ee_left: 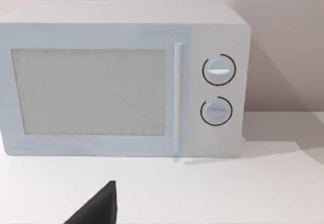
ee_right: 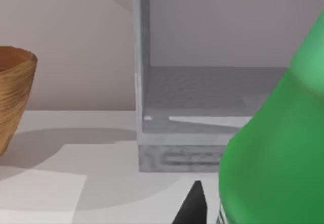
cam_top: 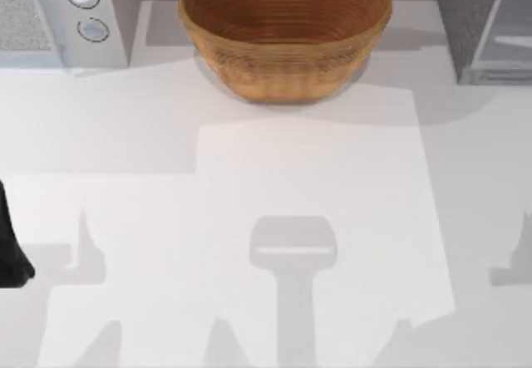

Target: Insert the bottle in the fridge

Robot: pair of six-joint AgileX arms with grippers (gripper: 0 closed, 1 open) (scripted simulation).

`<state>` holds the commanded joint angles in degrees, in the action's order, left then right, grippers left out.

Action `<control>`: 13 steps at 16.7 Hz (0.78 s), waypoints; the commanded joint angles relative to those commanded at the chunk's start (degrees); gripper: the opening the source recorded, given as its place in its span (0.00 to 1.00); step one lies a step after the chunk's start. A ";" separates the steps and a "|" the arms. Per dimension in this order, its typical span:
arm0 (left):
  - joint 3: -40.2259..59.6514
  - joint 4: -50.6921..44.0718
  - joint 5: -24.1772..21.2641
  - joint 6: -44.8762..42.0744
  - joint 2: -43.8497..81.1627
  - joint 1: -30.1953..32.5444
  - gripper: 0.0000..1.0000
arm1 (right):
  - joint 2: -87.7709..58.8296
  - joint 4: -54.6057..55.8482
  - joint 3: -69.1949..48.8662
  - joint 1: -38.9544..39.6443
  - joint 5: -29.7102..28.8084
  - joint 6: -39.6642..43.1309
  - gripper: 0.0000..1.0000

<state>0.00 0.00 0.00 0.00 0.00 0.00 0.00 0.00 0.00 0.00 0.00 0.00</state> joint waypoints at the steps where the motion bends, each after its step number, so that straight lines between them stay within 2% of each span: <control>1: 0.00 0.00 0.00 0.00 0.00 0.00 1.00 | 0.00 0.00 0.00 0.00 0.00 0.00 0.01; 8: 0.00 0.00 0.00 0.00 0.00 0.00 1.00 | -3.81 2.89 -2.54 -0.75 0.87 0.08 0.01; 13: 0.00 0.00 0.00 0.00 0.00 0.00 1.00 | -21.77 14.66 -12.78 -3.49 3.72 0.09 0.01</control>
<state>0.00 0.00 0.00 0.00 0.00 0.00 -21.77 14.66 -12.78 -3.49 3.72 0.09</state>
